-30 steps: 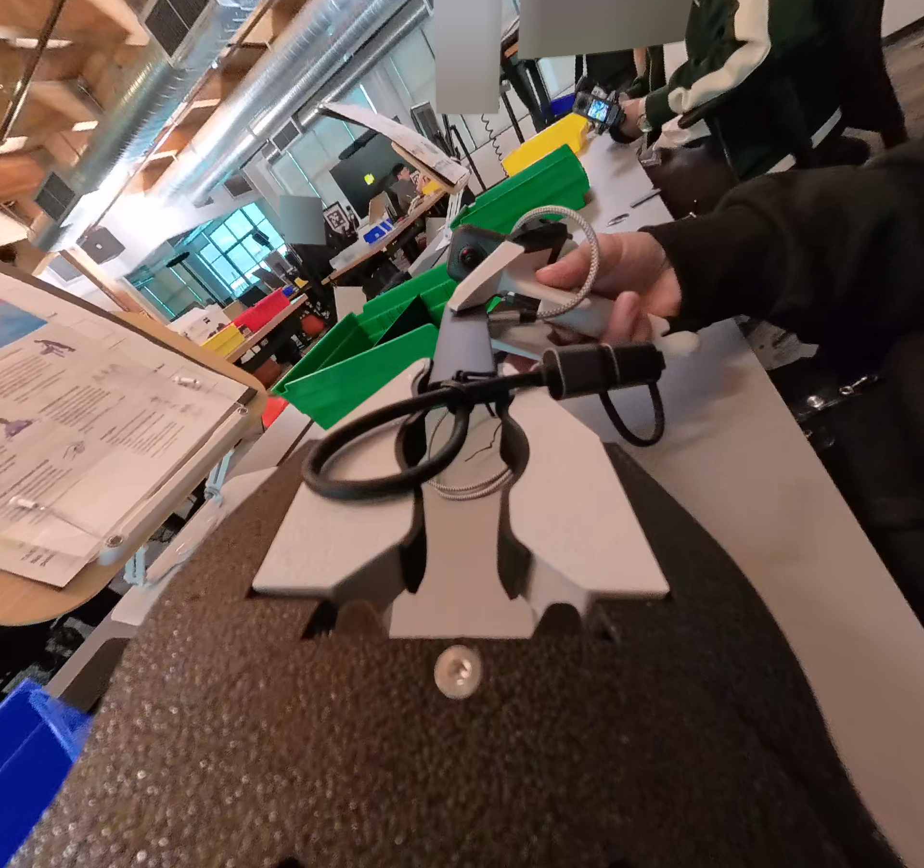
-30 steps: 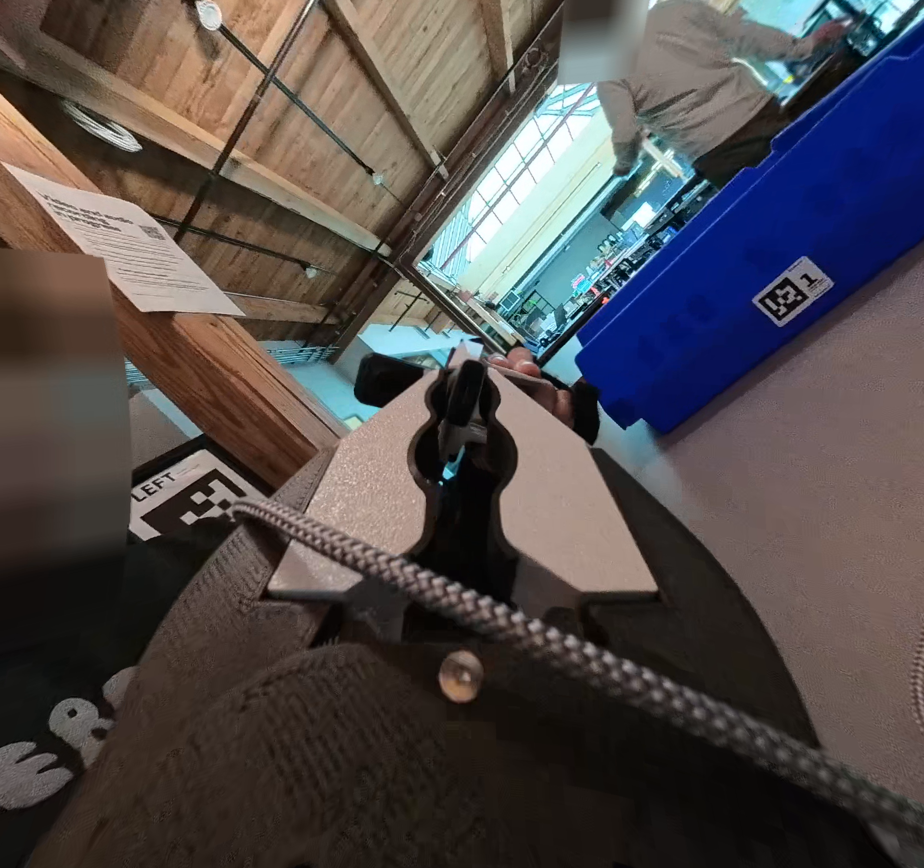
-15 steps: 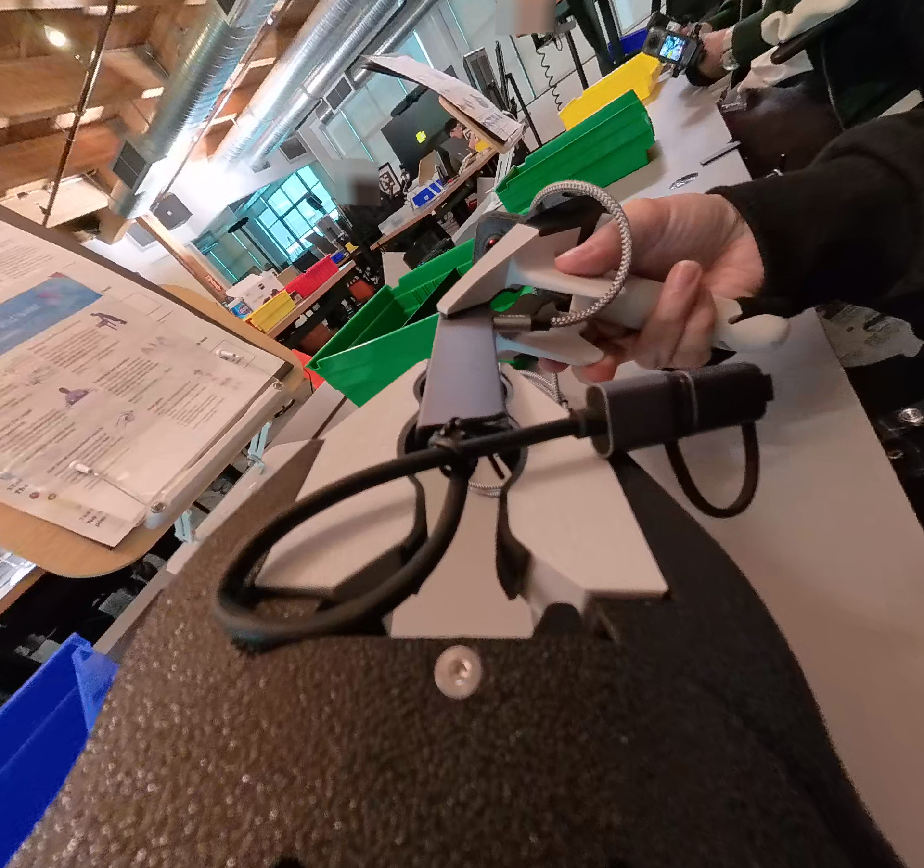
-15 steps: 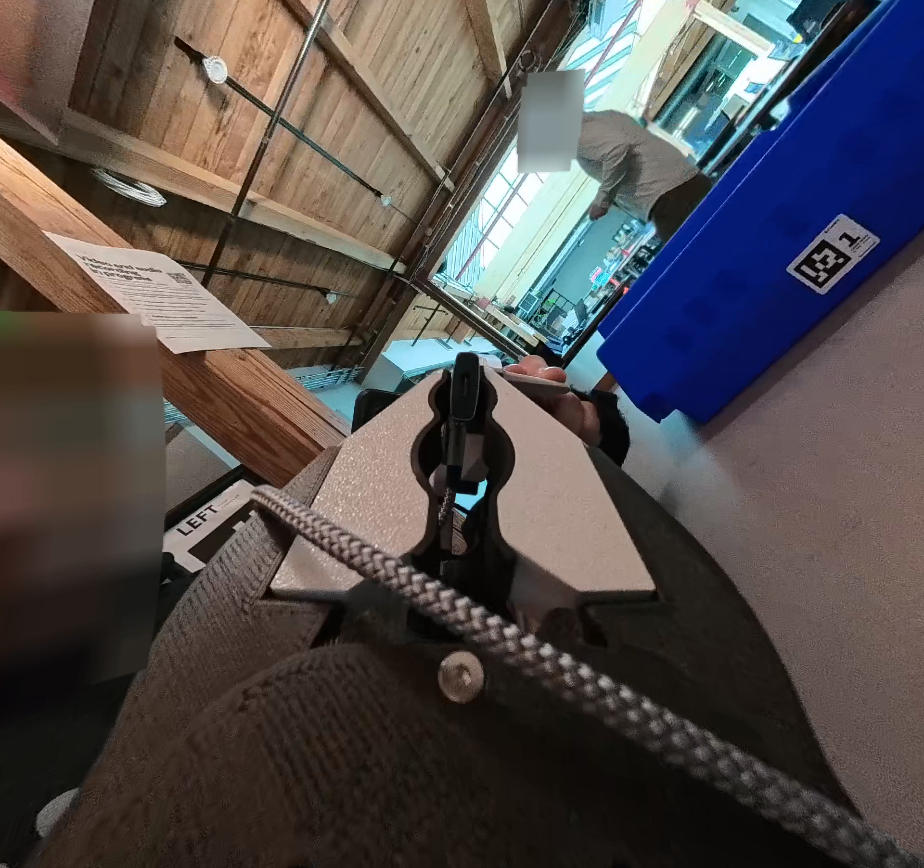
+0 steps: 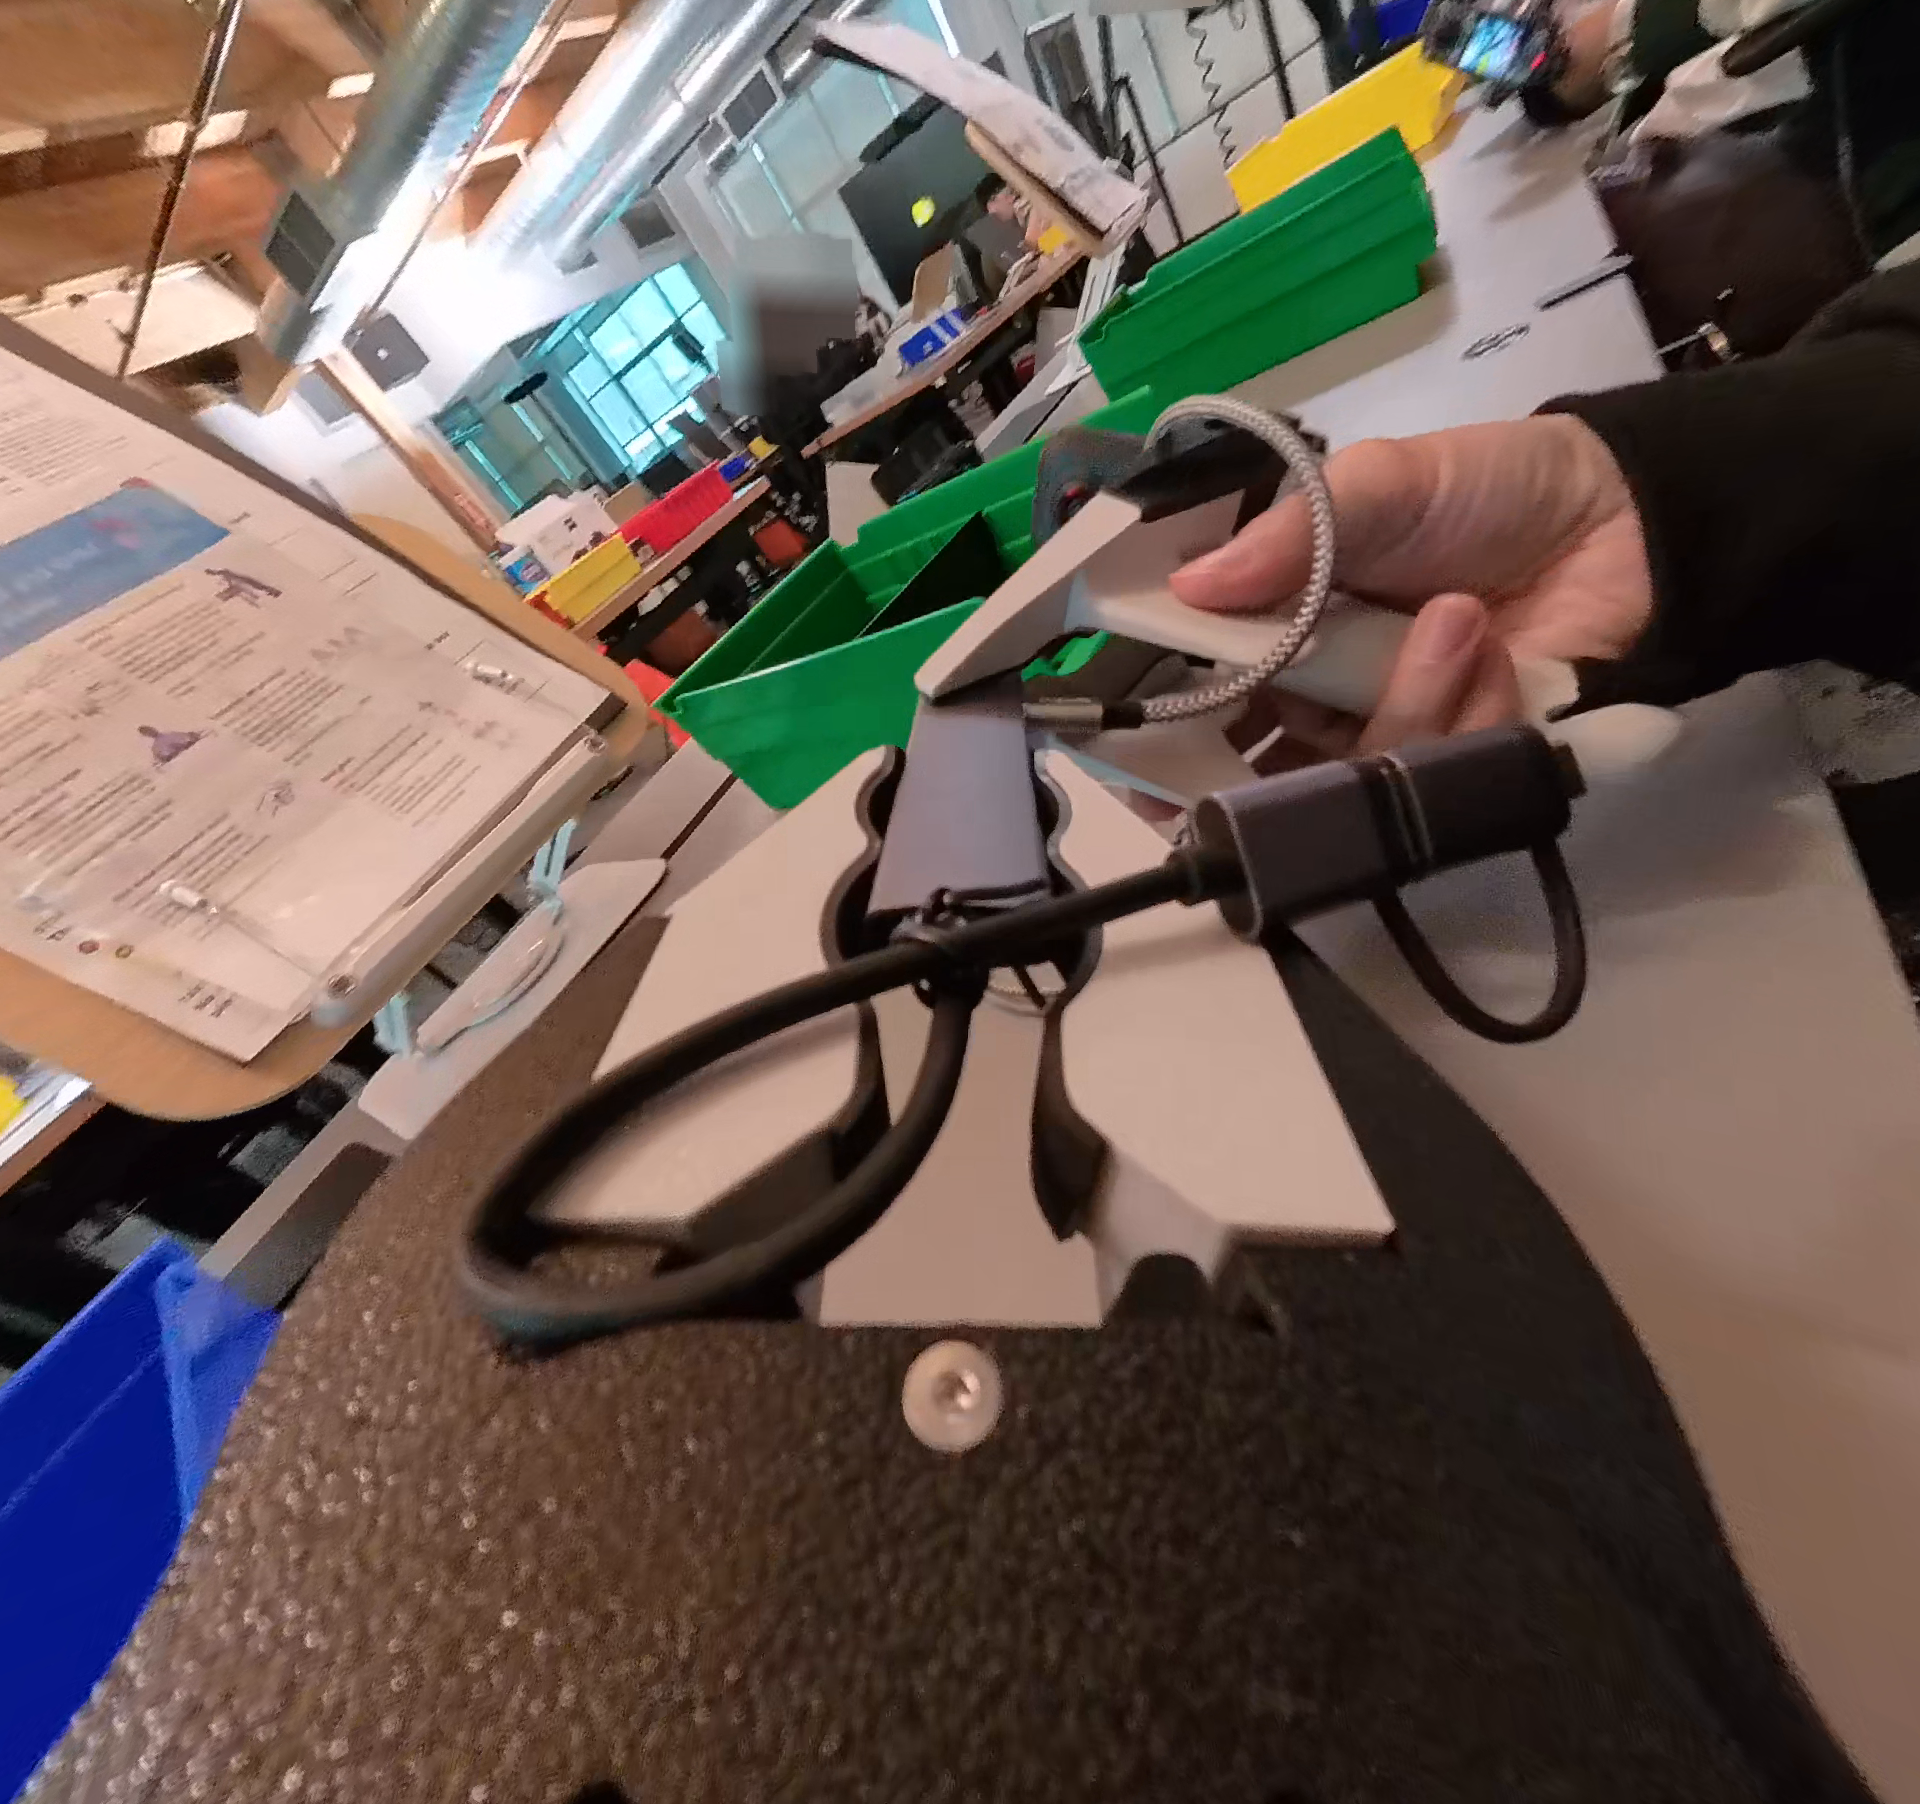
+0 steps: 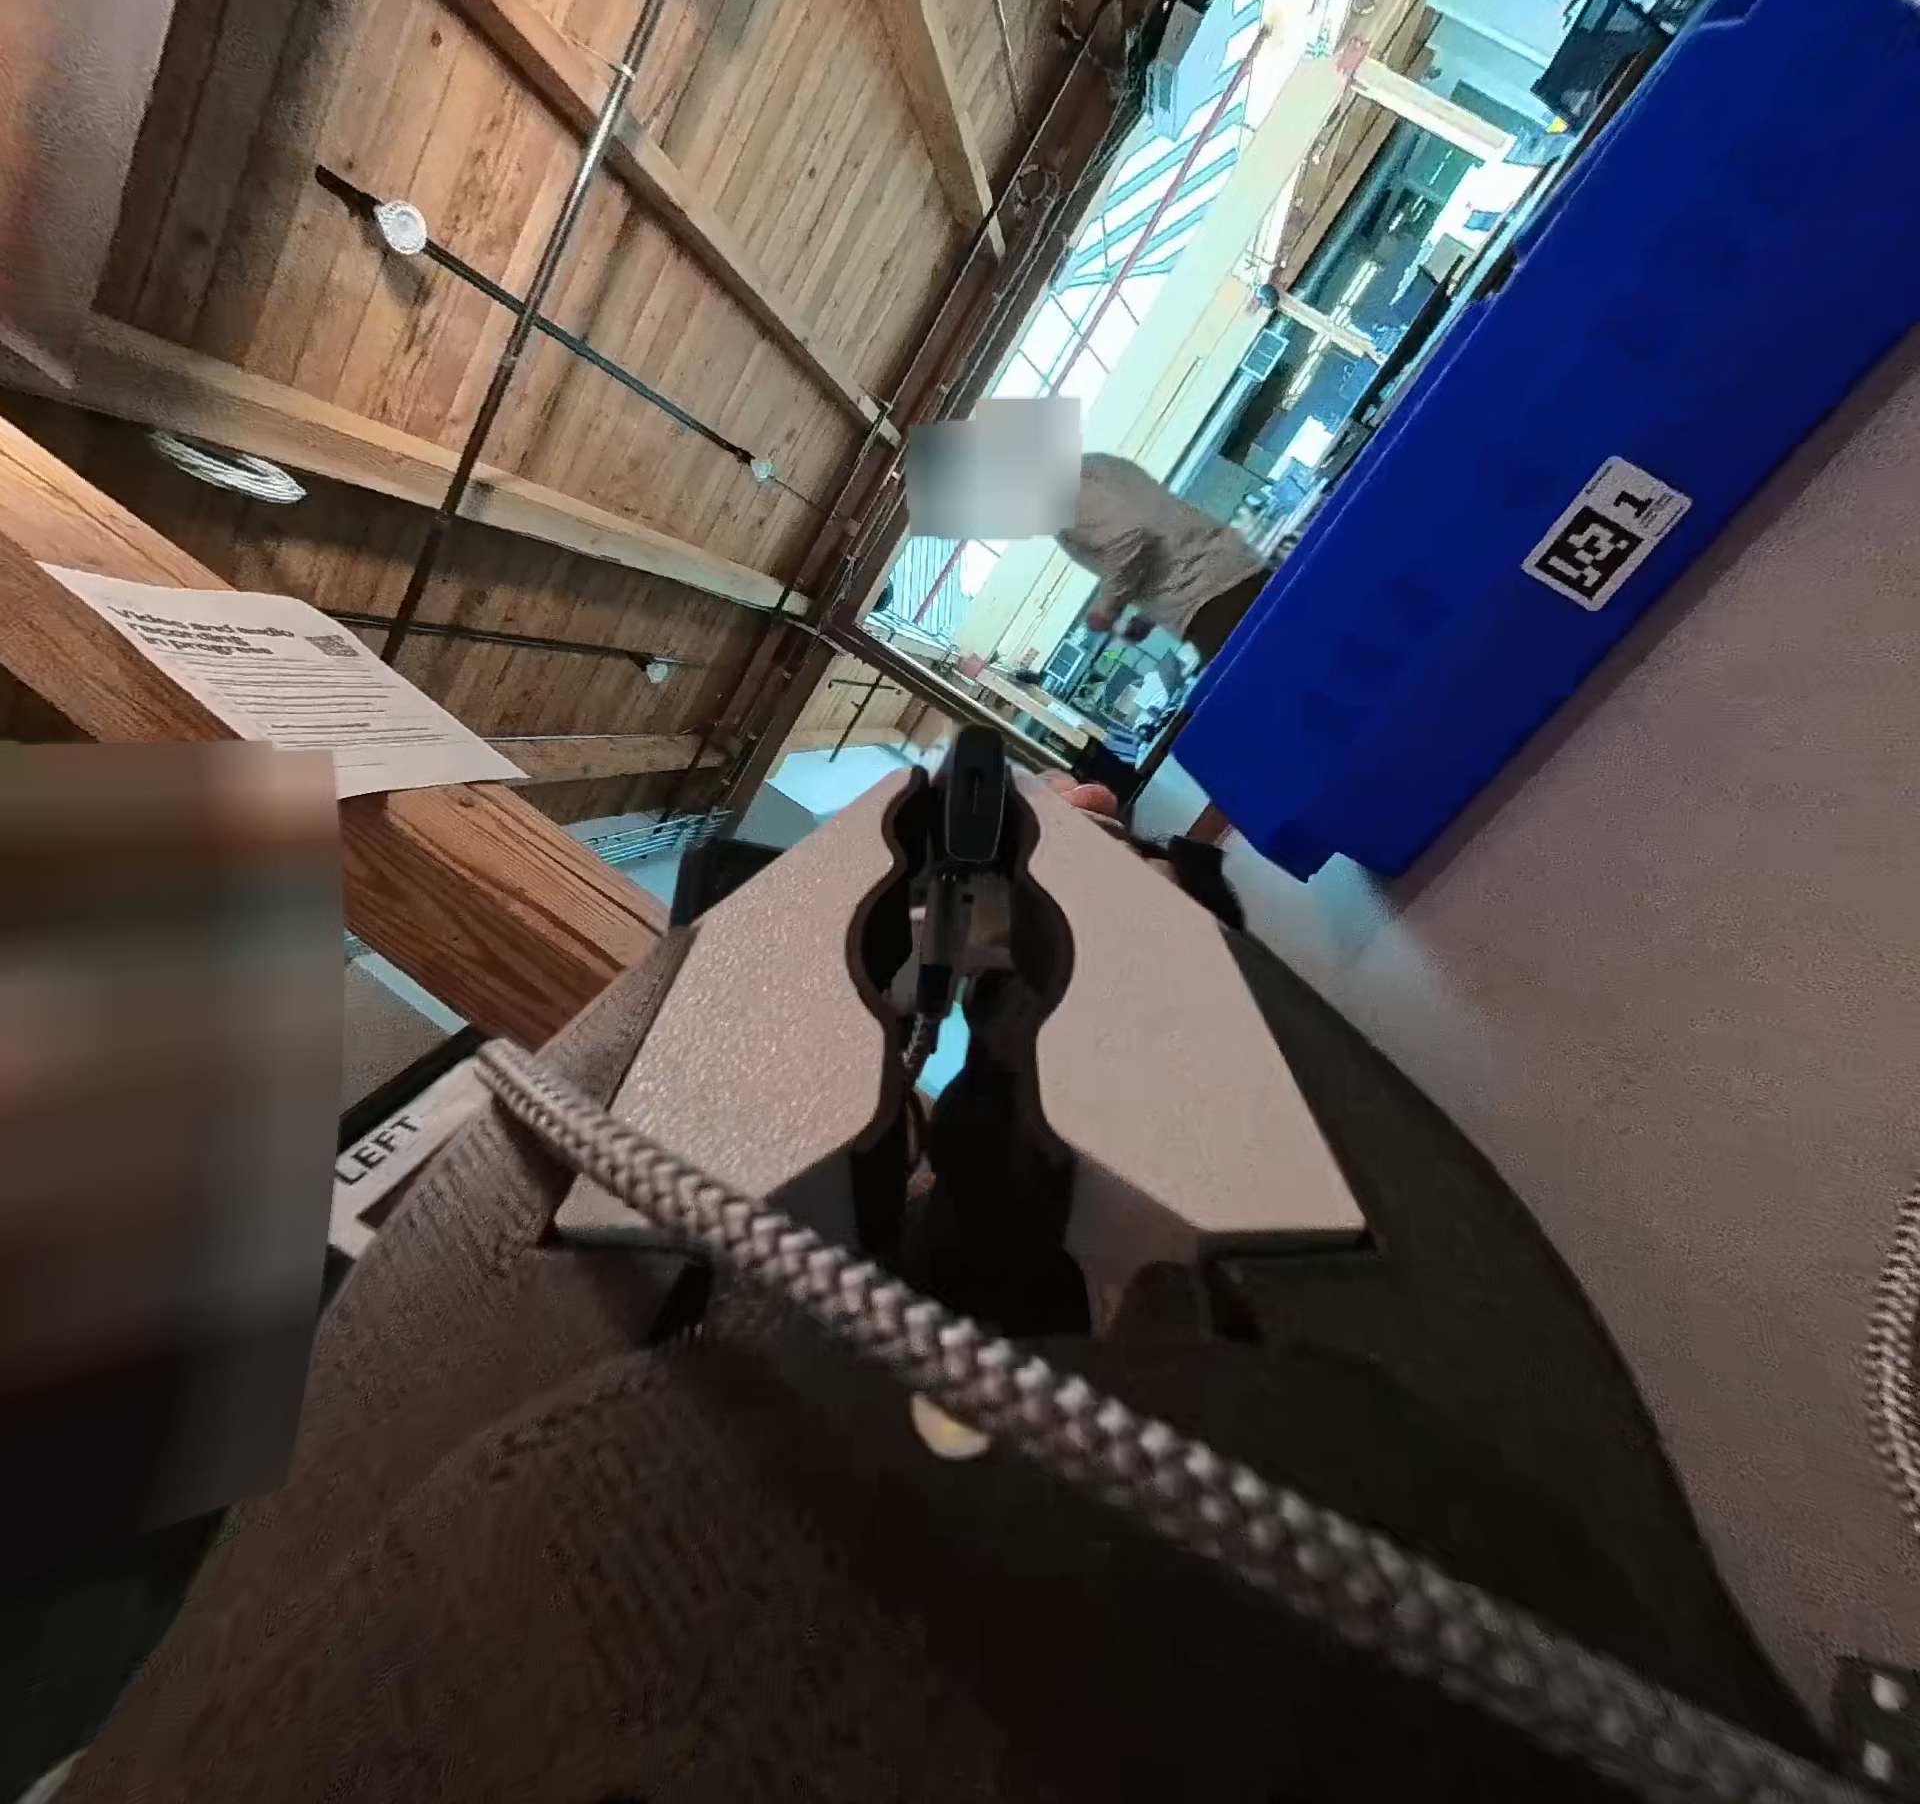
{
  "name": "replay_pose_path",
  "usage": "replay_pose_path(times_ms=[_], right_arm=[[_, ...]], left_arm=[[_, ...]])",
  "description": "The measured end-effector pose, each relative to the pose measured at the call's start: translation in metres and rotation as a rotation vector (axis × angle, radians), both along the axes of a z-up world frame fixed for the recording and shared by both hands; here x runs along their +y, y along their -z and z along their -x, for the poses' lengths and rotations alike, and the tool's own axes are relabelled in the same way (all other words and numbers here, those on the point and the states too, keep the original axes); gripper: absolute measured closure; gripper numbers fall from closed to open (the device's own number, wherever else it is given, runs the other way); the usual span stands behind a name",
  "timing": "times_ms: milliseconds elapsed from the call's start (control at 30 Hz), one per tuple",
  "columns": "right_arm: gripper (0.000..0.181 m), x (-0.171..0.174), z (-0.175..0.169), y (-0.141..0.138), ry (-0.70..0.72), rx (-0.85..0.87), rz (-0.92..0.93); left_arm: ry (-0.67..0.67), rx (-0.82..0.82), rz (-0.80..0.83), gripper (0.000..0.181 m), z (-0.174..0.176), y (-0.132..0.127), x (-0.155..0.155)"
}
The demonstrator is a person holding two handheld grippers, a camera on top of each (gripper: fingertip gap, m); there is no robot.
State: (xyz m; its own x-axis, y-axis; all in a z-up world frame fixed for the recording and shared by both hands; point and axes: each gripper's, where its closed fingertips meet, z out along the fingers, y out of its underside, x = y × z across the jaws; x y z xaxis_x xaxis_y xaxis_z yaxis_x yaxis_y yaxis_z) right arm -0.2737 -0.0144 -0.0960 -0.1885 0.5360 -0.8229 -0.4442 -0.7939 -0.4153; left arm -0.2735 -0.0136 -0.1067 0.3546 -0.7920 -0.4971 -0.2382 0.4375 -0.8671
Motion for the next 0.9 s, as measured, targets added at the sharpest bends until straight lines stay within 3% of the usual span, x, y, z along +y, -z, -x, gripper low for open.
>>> replay_pose_path(times_ms=[33, 133, 233, 300, 433, 533, 667, 800, 900], right_arm=[[0.168, 0.003, -0.001, 0.003, 0.024, -0.030, -0.004], [0.153, 0.009, -0.011, 0.007, 0.087, -0.094, -0.046], [0.130, 0.022, -0.030, 0.029, 0.157, -0.259, -0.055], [0.128, 0.024, -0.051, 0.034, 0.188, -0.314, -0.066], [0.123, 0.029, -0.085, 0.009, 0.418, -0.473, -0.232], [0.128, 0.013, -0.061, -0.025, 0.516, -0.625, -0.511], [0.137, 0.005, -0.010, -0.044, 0.570, -0.836, -0.815], [0.129, 0.025, 0.017, -0.036, 0.536, -1.012, -0.905], [0.135, 0.052, 0.019, -0.016, 0.539, -1.110, -0.884]], left_arm=[[-0.033, -0.007, -0.005, 0.159, 0.003, -0.001, 0.005], [-0.105, -0.067, 0.020, 0.159, 0.016, -0.007, 0.019], [-0.232, -0.141, 0.046, 0.159, 0.039, -0.015, 0.038], [-0.318, -0.189, 0.067, 0.159, 0.055, -0.018, 0.051], [-0.416, -0.287, 0.171, 0.159, 0.072, -0.013, 0.068], [-0.437, -0.324, 0.269, 0.159, 0.068, 0.000, 0.074], [-0.492, -0.277, 0.213, 0.159, 0.062, 0.010, 0.075], [-0.513, -0.270, 0.175, 0.159, 0.058, 0.013, 0.074], [-0.502, -0.300, 0.139, 0.159, 0.056, 0.008, 0.071]])
